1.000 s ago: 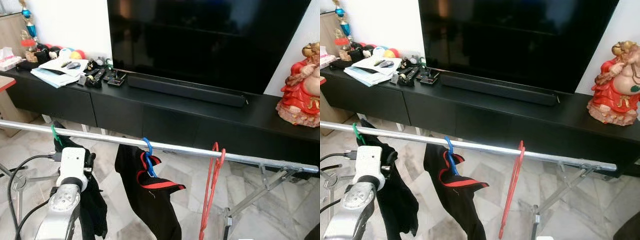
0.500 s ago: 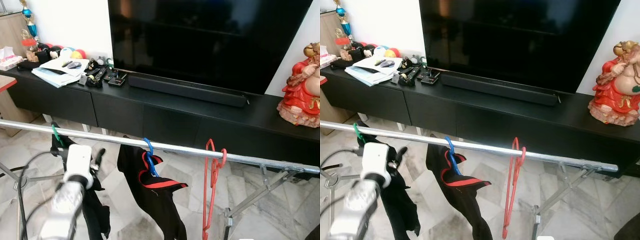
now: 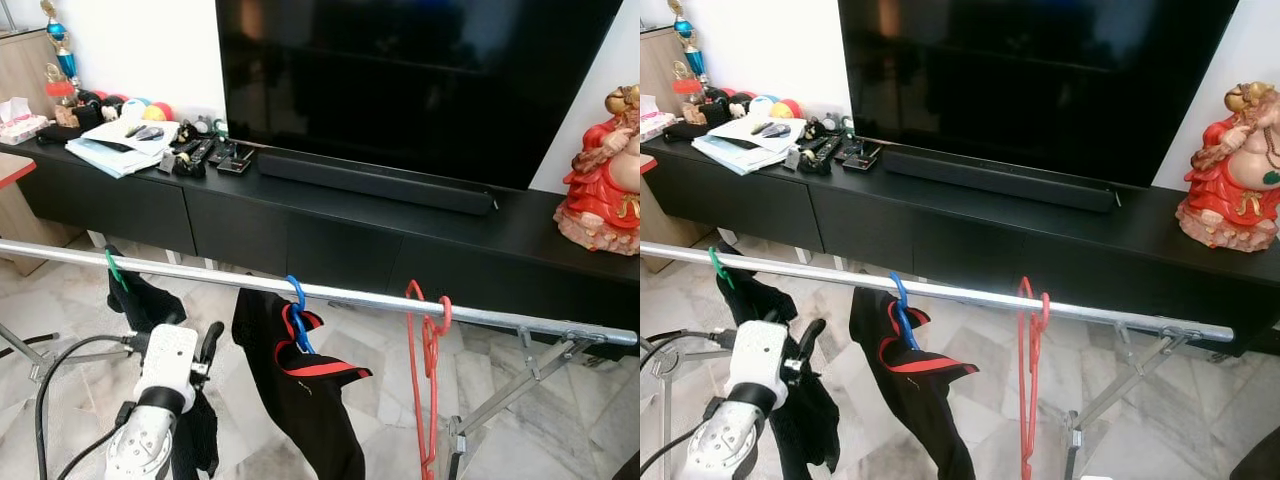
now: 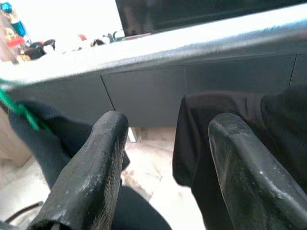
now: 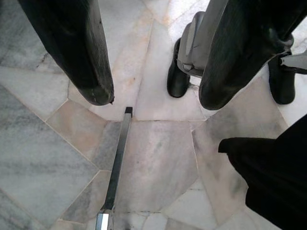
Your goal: Hang hanger
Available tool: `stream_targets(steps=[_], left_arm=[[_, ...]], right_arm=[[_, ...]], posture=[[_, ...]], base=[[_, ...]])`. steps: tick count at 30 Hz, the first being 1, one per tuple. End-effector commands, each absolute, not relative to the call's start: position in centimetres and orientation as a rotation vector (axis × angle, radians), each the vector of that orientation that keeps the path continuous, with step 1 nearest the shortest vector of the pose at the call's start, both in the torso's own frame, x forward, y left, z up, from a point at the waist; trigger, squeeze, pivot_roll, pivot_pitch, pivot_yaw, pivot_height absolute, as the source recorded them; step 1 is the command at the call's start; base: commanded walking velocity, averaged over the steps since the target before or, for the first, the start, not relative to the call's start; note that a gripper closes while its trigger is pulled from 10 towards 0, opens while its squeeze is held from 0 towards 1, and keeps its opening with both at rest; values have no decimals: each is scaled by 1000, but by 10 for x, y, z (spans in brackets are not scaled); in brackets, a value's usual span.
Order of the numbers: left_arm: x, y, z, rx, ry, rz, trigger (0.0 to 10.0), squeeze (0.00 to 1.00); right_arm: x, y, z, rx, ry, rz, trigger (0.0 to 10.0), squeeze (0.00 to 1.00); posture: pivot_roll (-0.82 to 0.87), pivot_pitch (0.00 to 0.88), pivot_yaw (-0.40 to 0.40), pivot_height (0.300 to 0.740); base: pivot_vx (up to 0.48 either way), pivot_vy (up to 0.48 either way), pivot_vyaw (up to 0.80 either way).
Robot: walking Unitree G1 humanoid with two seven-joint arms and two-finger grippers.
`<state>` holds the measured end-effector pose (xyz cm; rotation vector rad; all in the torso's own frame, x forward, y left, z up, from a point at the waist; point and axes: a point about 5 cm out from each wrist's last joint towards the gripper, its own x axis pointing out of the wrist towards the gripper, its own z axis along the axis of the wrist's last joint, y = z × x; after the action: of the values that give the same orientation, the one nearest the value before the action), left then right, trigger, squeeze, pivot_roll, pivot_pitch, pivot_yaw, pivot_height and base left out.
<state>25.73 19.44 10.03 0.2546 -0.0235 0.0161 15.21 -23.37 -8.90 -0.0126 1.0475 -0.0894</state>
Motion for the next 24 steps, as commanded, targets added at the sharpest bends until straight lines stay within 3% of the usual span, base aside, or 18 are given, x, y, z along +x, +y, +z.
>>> stream_targets(steps=[1,13,24], left_arm=[[260,194,105,277,-36,8,10000,0],[262,191,105,270,-27,-10,10000,0],[265,183,104,262,-23,-49,10000,0]], right_arm=[[152,-234,-89,6,1036,-113,10000,0],[153,-230,-90,12,1036,-108,10000,0],[158,-230,-88,7,1026,-106,10000,0]], posture=[[89,0,-22,740],[91,0,-10,740],[70,0,0,740]], base=[[0,0,0],[0,0,0],[0,265,0]])
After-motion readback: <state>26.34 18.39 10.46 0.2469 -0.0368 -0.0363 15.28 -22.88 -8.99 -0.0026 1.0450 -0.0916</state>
